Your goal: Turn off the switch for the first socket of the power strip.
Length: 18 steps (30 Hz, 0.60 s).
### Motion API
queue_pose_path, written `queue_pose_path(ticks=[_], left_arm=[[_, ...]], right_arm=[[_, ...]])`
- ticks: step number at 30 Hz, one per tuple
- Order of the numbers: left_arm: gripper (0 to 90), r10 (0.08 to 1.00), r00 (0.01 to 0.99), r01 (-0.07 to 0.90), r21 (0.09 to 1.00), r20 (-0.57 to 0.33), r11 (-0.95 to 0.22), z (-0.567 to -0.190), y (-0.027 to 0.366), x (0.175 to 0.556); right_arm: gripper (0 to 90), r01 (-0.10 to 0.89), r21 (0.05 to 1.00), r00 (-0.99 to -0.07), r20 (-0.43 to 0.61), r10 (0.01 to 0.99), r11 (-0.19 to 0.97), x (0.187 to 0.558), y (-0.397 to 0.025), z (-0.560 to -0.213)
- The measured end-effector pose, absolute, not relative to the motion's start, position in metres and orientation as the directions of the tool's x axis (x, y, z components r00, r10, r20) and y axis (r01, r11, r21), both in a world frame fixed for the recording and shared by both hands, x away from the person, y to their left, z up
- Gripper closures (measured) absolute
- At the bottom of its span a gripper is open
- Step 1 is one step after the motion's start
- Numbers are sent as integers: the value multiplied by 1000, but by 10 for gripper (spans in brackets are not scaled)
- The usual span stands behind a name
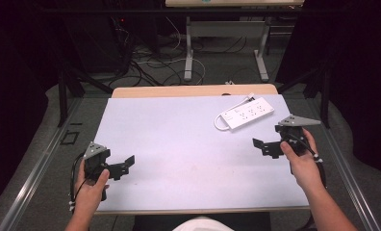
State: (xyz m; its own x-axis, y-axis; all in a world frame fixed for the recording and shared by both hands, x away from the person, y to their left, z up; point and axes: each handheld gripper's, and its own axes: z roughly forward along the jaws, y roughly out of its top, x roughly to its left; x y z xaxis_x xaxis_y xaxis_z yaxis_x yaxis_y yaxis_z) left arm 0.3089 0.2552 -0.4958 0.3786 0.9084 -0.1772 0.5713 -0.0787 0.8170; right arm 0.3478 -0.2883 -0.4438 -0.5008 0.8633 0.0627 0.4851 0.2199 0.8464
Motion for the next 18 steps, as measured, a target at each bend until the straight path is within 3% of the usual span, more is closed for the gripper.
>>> queue_pose_path(ticks=[18], left_arm=[[2,910,376,572,816,-177,-78,-496,255,308]], right_arm=[[0,506,847,-400,63,914,164,325,-327,-478]])
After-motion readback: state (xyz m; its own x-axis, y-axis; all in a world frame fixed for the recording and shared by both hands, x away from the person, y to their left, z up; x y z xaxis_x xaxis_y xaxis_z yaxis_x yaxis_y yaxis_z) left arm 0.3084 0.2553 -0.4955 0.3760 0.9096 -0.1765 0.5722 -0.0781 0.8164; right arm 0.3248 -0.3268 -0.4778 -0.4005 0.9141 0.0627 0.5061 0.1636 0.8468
